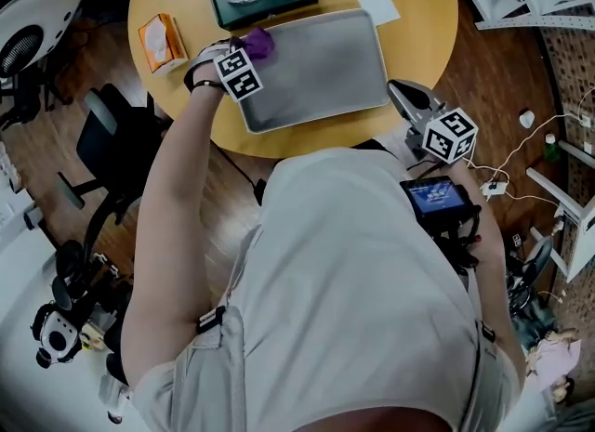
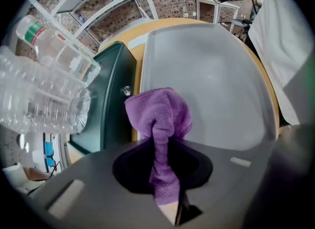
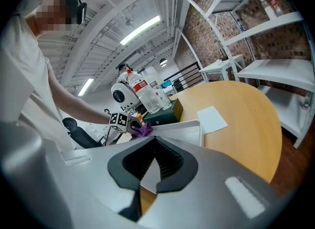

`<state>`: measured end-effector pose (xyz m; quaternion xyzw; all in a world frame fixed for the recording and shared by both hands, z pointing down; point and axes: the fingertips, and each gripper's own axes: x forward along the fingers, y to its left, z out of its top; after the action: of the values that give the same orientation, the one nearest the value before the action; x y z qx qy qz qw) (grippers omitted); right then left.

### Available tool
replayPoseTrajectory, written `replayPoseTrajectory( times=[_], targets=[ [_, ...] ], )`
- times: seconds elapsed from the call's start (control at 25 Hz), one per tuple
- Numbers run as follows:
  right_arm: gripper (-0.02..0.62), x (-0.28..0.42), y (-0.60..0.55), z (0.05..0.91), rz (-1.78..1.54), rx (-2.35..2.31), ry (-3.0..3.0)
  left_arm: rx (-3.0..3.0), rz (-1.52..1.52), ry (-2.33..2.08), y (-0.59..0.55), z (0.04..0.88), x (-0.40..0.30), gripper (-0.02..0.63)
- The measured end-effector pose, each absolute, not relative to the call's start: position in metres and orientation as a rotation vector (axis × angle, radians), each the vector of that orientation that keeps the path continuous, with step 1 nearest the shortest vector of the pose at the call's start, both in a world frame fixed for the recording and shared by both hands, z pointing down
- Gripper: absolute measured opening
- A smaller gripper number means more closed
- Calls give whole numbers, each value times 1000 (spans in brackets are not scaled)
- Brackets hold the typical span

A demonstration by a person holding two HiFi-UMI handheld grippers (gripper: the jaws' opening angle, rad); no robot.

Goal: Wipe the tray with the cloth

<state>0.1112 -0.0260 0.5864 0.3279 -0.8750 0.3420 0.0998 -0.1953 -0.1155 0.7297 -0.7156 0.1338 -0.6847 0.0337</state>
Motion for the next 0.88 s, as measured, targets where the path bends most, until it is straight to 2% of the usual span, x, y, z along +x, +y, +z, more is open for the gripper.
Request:
replayPoseTrajectory(
  times=[0.36, 0.88],
  targets=[
    [3, 99, -23, 584, 988, 966, -2578, -2265, -2058, 425, -99, 731, -206, 63],
    [3, 67, -28, 575, 917, 818, -2656, -2254, -2110, 439, 35, 736, -173, 63]
  ],
)
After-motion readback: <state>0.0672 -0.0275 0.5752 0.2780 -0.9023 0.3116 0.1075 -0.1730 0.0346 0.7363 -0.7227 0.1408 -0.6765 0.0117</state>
